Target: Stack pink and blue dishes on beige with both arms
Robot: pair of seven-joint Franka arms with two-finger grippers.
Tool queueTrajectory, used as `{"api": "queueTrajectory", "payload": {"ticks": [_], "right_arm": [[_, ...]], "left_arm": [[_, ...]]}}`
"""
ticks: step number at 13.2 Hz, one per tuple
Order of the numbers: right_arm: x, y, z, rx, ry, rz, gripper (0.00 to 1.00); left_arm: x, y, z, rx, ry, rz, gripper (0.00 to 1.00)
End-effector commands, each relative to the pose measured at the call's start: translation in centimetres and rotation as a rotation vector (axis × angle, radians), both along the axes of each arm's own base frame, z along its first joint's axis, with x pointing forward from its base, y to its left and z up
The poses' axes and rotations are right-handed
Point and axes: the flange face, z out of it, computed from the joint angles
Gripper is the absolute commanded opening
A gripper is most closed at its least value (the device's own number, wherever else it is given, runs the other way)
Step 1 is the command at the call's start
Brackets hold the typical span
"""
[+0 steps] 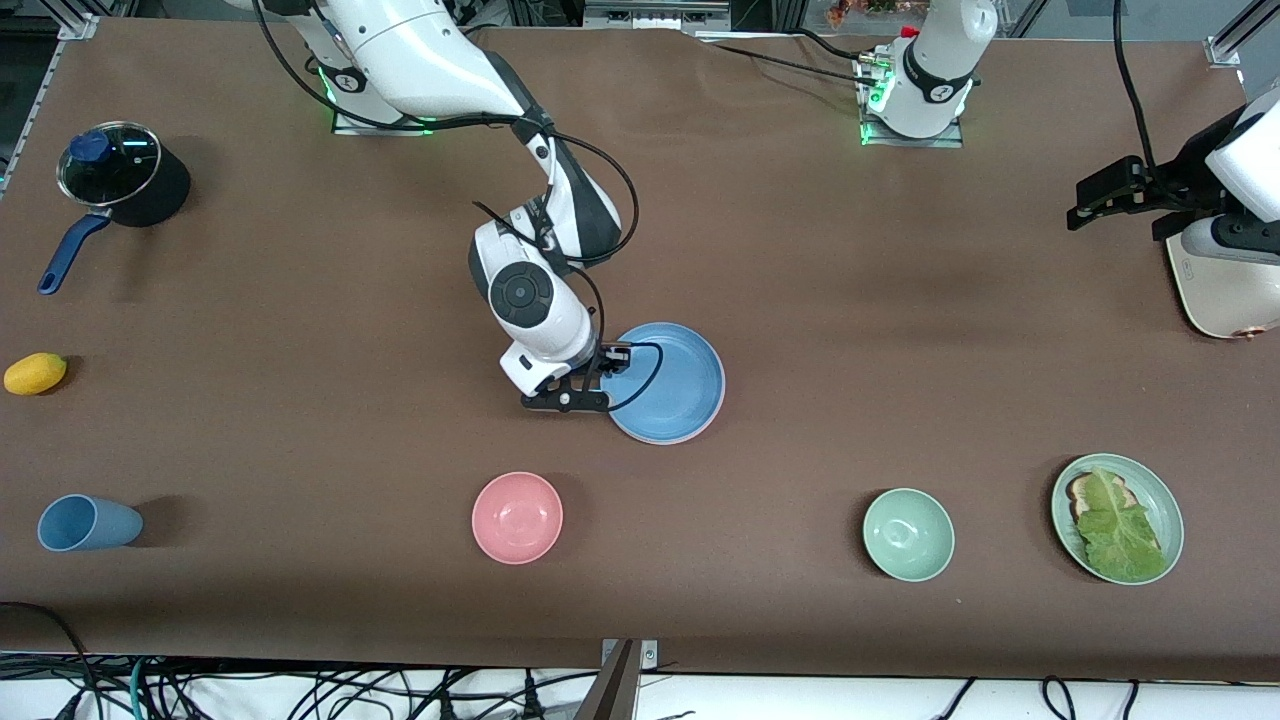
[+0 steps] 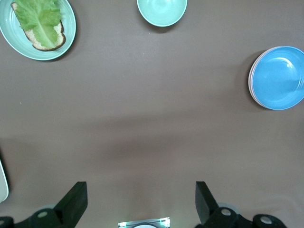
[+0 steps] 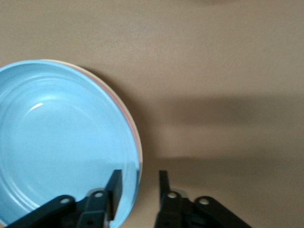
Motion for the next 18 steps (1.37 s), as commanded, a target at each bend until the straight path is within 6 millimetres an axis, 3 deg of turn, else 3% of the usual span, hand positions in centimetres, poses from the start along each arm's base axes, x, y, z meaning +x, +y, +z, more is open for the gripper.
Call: {"api": "queueTrajectory", "payload": {"ticks": [1, 3, 5, 7, 9, 12, 15, 18], "right_arm": [[1.6, -1.7, 2.3, -0.039, -0.027, -0.012, 1.00], [3.3, -4.8, 5.8, -0.061, -0.032, -0.046, 1.00], [5.3, -9.2, 8.8, -0.093, -0.044, -0.107, 1.00], [6.4, -13.7, 13.6, -0.106, -0.039, -0.165, 1.00], [6.2, -17.9, 18.3, -0.115, 0.000, -0.108, 1.00], [5.2, -27.4, 25.4, -0.111, 0.071, -0.036, 1.00], [4.0, -35.7, 29.8, -0.089, 0.096, -0.024, 1.00], [2.4, -40.4, 33.0, -0.070, 0.111, 0.003, 1.00]], "left_arm": [[-0.3, 0.6, 0.8, 0.023, -0.005, -0.046, 1.00], [-0.3, 0.6, 0.8, 0.022, -0.005, -0.046, 1.00], [-0.3, 0.6, 0.8, 0.022, -0.005, -0.046, 1.00], [-0.3, 0.6, 0.7, 0.022, -0.003, -0.046, 1.00], [-0.3, 0.6, 0.8, 0.025, -0.005, -0.046, 1.00], [-0.3, 0.6, 0.8, 0.022, -0.005, -0.046, 1.00], [-0.3, 0.6, 0.8, 0.022, -0.005, -0.045, 1.00], [-0.3, 0.6, 0.8, 0.024, -0.005, -0.044, 1.00]]}}
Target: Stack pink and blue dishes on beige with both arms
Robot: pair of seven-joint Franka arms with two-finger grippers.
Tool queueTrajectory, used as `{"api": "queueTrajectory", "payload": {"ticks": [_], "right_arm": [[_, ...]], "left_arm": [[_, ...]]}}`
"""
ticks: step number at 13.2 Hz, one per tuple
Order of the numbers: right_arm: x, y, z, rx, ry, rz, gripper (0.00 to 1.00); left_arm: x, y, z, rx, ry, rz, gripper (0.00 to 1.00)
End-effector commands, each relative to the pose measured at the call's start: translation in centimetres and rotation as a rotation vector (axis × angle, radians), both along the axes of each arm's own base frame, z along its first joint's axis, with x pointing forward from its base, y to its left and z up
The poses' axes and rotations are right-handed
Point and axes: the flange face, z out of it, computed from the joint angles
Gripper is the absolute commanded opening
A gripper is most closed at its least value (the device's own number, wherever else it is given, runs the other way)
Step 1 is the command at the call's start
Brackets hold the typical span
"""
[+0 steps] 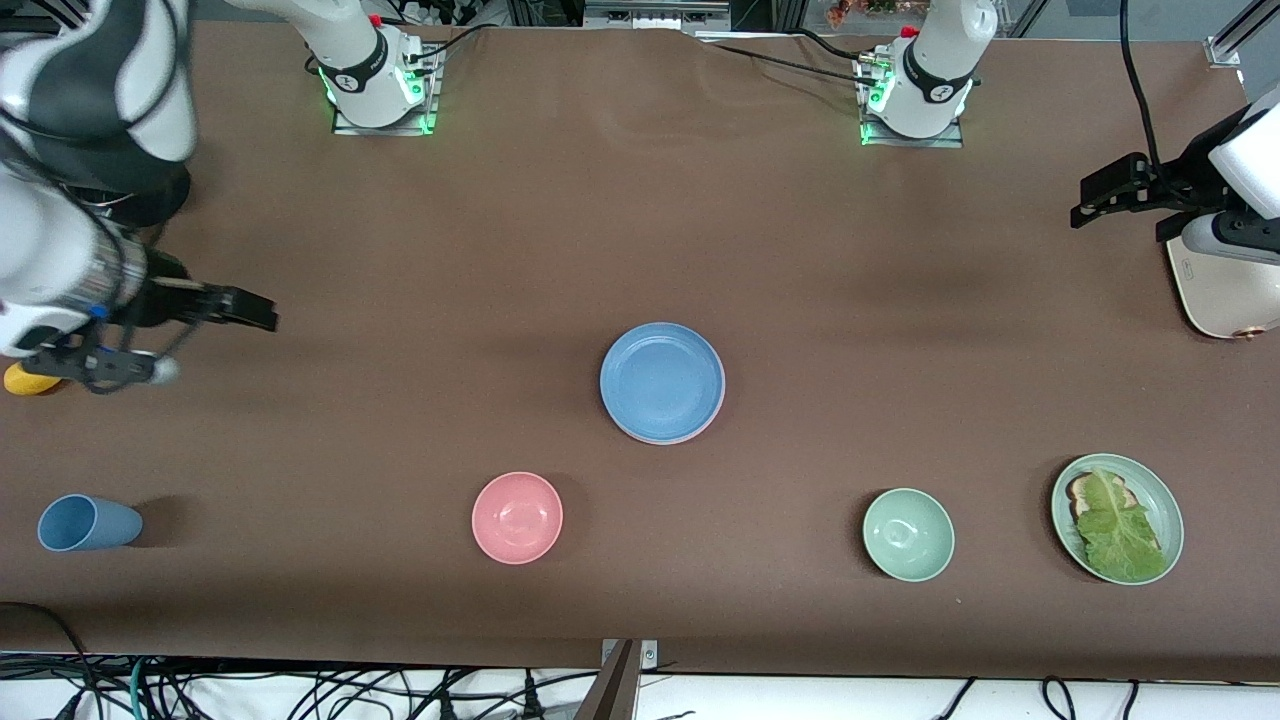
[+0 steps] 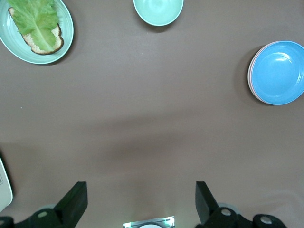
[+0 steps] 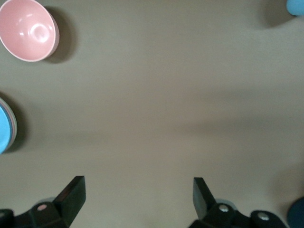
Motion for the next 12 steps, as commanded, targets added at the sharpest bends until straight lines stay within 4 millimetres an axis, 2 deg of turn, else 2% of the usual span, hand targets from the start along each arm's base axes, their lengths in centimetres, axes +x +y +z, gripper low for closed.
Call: {"api": "queueTrajectory", "payload": {"ticks": [1, 2, 4, 5, 8, 10, 12], "right_arm": [[-2.0, -3.3, 3.8, 0.010, -0.015, 0.012, 1.00], [-2.5, -3.9, 4.9, 0.022, -0.030, 0.020, 1.00], [-3.5, -3.2, 5.3, -0.044, -0.002, 0.085, 1.00], [-4.1, -2.1, 5.7, -0.054, 0.002, 0.126, 1.00], [-5.8, -3.3, 5.4, -0.055, -0.019, 0.130, 1.00], [-6.7, -4.8, 4.9, -0.045, -0.065, 0.106, 1.00], [-7.4, -4.2, 5.0, -0.044, -0.073, 0.104, 1.00]], "left_arm": [[-0.3, 0.2, 0.7, 0.027, -0.004, -0.022, 1.00], [-0.3, 0.3, 0.7, 0.029, -0.004, -0.022, 1.00], [-0.3, 0.3, 0.7, 0.029, -0.004, -0.022, 1.00], [-0.3, 0.3, 0.7, 0.029, -0.004, -0.022, 1.00], [-0.3, 0.2, 0.7, 0.029, -0.004, -0.023, 1.00], [-0.3, 0.3, 0.7, 0.029, -0.004, -0.022, 1.00], [-0.3, 0.3, 0.7, 0.029, -0.004, -0.022, 1.00]]}}
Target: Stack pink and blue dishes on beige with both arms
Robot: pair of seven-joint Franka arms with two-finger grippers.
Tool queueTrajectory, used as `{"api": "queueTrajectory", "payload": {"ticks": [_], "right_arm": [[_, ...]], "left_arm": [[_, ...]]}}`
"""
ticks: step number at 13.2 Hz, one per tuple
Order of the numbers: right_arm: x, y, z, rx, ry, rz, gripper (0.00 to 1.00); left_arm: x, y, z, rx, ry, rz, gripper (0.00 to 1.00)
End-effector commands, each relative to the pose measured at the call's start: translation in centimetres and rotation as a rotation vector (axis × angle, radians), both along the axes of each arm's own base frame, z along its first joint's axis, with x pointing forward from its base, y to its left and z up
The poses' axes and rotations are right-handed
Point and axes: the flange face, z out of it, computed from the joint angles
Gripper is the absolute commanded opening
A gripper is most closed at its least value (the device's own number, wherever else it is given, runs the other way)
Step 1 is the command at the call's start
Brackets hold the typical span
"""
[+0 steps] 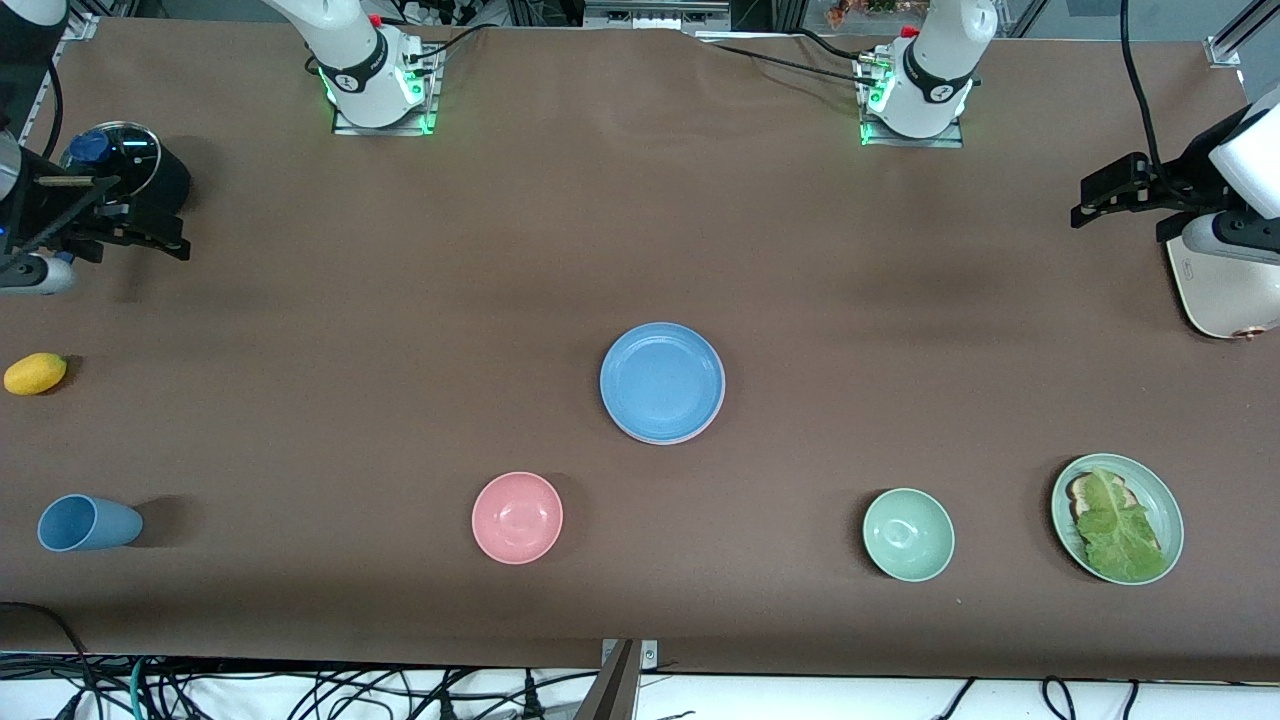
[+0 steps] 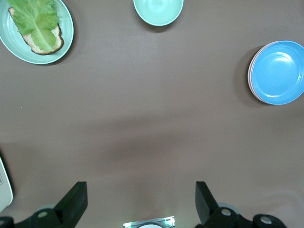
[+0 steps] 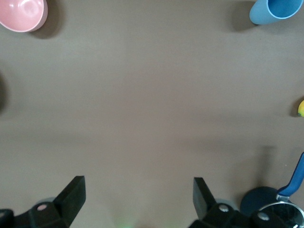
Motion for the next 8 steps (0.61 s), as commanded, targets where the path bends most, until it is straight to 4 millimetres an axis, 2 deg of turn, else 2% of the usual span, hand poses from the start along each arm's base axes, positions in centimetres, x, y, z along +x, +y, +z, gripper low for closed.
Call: {"api": "queueTrajectory", "payload": {"ticks": [1, 6, 8], "right_arm": [[-2.1, 0.5, 0.4, -0.011, -0.026, -0.024, 1.00], [-2.2, 0.0, 0.6, -0.017, -0.040, -0.040, 1.00], [-3.6, -0.1, 0.9, -0.015, -0.060, -0.053, 1.00]], "left_arm": [[-0.3, 0.2, 0.7, 0.029, -0.004, -0.021, 1.00], [-0.2, 0.2, 0.7, 0.029, -0.004, -0.021, 1.00], [-0.2, 0.2, 0.7, 0.027, -0.003, -0.021, 1.00]]}}
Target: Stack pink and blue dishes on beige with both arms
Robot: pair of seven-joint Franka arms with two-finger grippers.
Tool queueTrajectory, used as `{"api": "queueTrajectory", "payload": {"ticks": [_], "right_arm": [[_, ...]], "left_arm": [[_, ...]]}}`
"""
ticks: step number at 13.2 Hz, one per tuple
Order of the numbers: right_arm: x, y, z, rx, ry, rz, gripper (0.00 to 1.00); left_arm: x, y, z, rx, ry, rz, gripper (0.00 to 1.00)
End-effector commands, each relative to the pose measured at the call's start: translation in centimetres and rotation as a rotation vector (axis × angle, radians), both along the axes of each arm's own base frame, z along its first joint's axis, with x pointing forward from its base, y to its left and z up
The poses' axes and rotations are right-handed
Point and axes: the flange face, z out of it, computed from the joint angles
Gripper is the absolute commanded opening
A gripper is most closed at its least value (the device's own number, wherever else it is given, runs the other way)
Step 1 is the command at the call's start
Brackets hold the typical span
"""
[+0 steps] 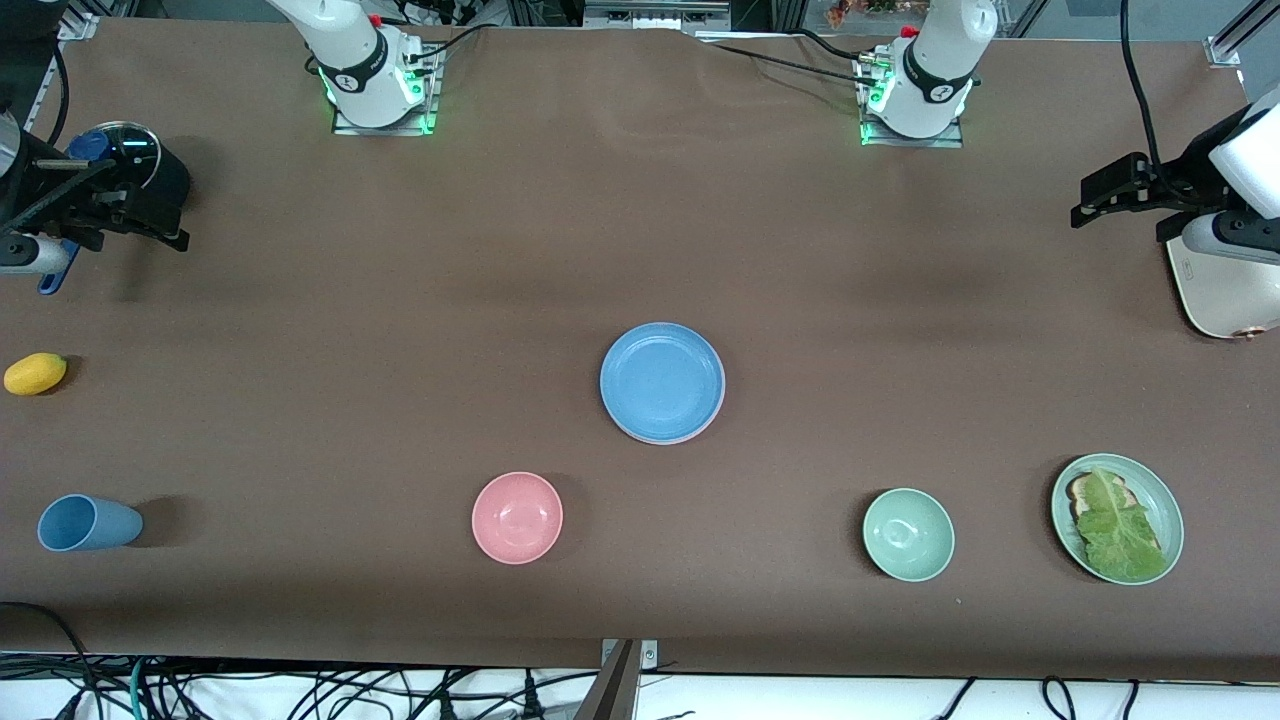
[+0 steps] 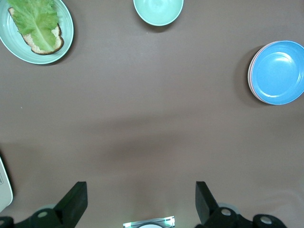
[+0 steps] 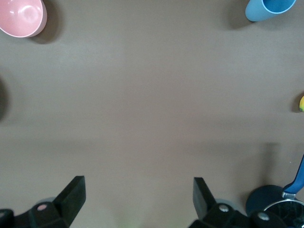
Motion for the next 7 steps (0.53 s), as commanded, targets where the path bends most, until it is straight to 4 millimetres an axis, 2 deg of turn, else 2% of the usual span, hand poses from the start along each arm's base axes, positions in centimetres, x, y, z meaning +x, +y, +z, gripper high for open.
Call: {"api": "queueTrajectory", "payload": {"ticks": [1, 5, 7], "right_arm": [[-2.9, -0.1, 0.2, -0.013, -0.050, -0.029, 1.00], [-2.6, -0.1, 0.2, -0.014, -0.052, -0.008, 1.00], [-1.3, -0.1, 0.3, -0.011, -0.052, -0.005, 1.00]], "left_arm": [[-0.2, 0.2, 0.7, 0.029, -0.003, -0.021, 1.00], [-0.2, 0.3, 0.7, 0.029, -0.003, -0.019, 1.00], [-0.3, 0.2, 0.7, 0.029, -0.004, -0.021, 1.00]]}}
